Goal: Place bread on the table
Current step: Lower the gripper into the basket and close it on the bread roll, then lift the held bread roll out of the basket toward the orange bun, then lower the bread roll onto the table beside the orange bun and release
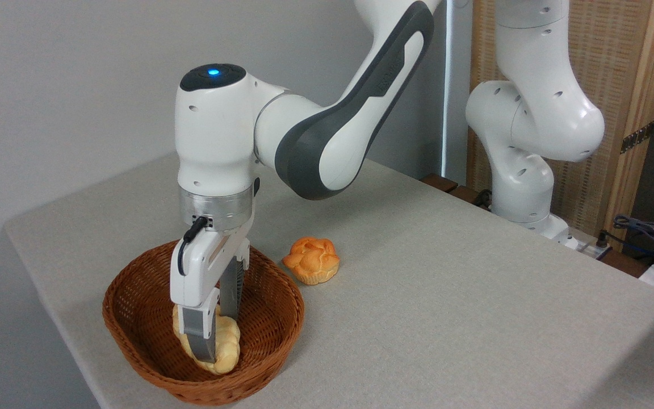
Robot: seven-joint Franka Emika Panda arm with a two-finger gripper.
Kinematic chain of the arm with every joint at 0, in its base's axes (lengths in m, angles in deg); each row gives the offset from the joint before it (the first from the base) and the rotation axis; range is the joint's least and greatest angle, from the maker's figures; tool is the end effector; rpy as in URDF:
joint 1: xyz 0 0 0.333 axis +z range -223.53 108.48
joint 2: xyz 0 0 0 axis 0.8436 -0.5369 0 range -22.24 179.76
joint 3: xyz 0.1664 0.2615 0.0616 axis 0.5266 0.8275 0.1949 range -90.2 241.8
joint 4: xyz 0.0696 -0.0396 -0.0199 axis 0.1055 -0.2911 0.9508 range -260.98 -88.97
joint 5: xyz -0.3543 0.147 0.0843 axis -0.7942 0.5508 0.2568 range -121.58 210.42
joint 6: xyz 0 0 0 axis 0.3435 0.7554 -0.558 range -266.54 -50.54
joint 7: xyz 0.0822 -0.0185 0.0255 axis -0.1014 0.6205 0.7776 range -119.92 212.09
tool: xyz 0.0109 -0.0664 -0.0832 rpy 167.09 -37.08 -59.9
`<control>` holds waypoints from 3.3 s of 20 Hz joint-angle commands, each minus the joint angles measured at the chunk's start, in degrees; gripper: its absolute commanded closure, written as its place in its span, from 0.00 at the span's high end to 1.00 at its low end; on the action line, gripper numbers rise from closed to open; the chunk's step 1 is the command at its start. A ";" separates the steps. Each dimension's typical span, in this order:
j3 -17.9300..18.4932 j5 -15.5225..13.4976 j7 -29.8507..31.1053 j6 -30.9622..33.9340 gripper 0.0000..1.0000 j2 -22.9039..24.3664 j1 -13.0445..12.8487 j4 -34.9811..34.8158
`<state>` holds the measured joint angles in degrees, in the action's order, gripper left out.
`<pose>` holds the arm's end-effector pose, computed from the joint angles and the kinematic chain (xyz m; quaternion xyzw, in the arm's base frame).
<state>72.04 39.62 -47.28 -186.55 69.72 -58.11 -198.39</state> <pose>0.6069 -0.0458 0.4106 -0.6738 0.7299 -0.1044 0.0497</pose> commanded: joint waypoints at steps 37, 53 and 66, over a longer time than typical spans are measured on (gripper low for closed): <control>3.14 -3.90 13.92 26.80 0.04 11.59 0.06 4.52; 3.23 -3.38 9.88 34.55 0.16 23.27 -4.42 -7.33; 2.97 -0.13 9.35 34.55 1.00 22.67 -11.98 -12.09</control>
<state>74.44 38.50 -36.91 -152.56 92.02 -69.69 -210.61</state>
